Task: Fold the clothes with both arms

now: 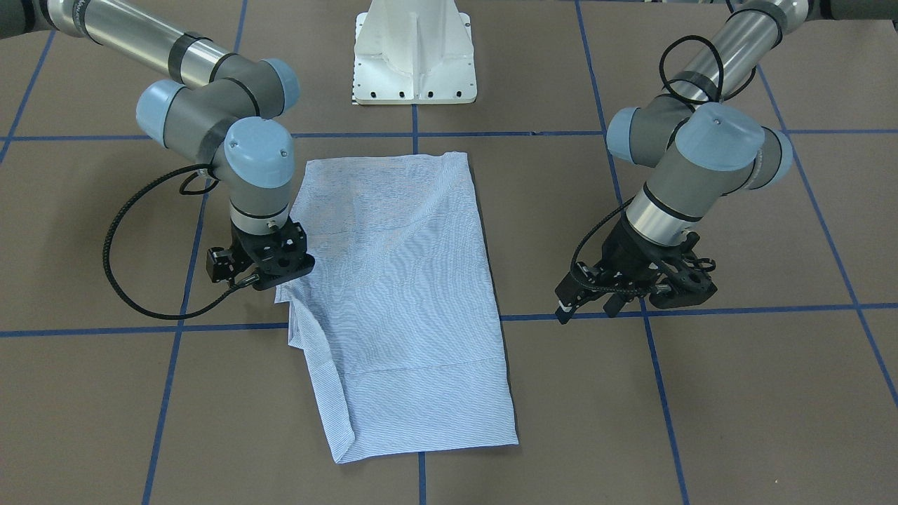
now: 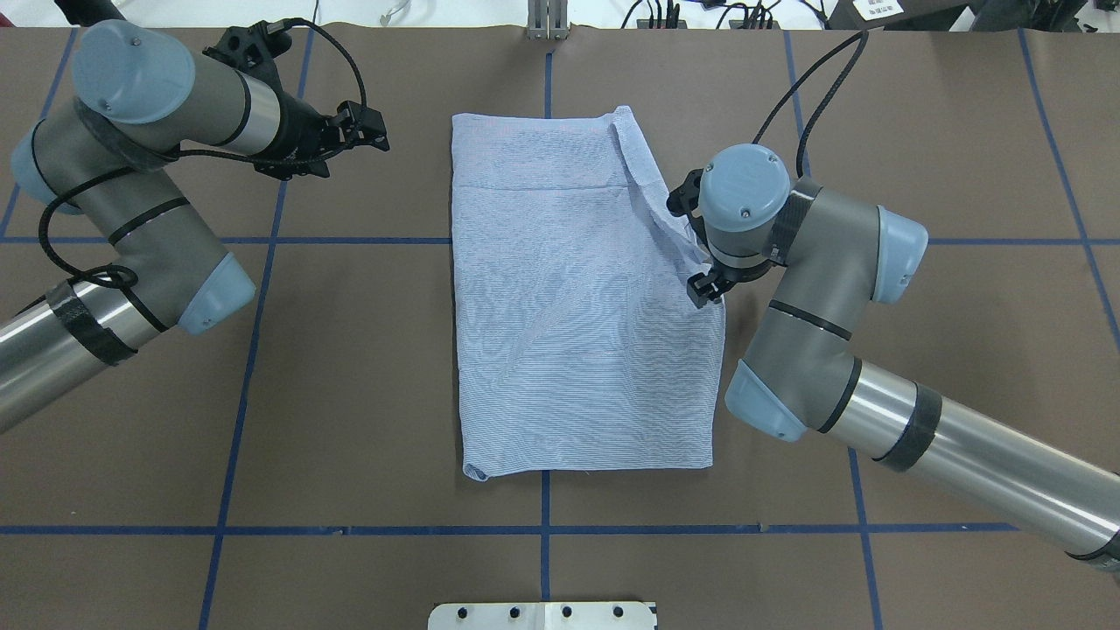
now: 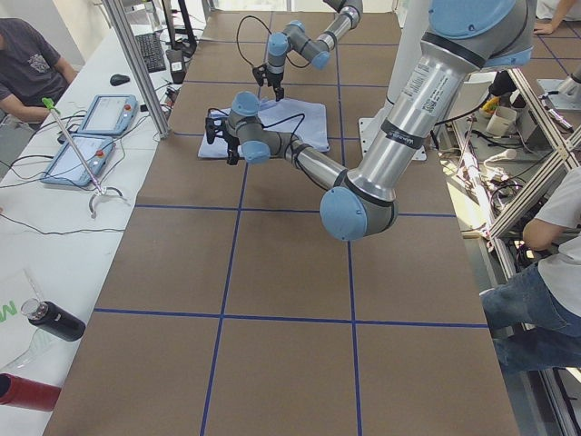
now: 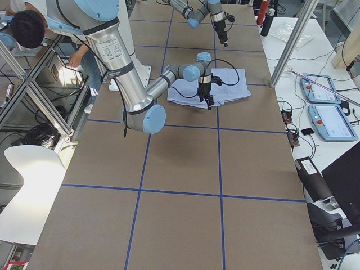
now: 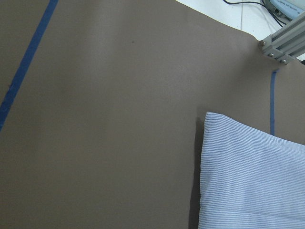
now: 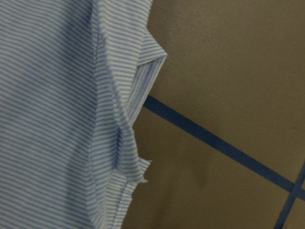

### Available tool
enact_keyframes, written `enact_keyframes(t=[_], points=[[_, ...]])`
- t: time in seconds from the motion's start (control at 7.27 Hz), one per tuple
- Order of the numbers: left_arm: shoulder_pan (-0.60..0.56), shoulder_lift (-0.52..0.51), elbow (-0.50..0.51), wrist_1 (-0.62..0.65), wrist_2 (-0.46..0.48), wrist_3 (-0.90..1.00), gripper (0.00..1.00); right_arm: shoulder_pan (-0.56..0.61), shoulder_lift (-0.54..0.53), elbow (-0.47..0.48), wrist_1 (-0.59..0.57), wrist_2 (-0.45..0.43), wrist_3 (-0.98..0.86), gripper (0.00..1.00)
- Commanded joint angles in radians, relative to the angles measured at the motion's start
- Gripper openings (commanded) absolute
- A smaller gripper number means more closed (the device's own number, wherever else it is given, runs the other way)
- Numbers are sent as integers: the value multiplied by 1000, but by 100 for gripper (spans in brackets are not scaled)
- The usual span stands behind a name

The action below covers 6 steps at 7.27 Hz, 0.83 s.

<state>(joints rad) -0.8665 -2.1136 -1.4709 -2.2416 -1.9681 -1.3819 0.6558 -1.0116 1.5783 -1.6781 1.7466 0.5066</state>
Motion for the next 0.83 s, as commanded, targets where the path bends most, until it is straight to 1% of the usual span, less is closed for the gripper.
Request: enact_keyframes(t=[0.0, 0.14, 0.28, 0.41, 0.55, 0.69], points=[[1, -2, -16, 4, 2, 0, 100, 54, -15, 2, 1, 51, -11, 100], [1, 0, -25, 4, 2, 1, 100, 83, -9, 17, 11, 100, -5, 100], [7, 1, -55, 4, 2, 1, 100, 100, -8, 50, 17, 125, 0, 100], [24, 12, -93, 5, 2, 1, 100, 120, -8, 74, 20, 183, 3, 100], [47, 15, -109, 5, -1, 0, 100, 131, -19, 128, 20, 244, 51, 100], [96, 26, -120, 4, 0, -75, 100, 131, -40, 178, 21, 295, 108, 100]])
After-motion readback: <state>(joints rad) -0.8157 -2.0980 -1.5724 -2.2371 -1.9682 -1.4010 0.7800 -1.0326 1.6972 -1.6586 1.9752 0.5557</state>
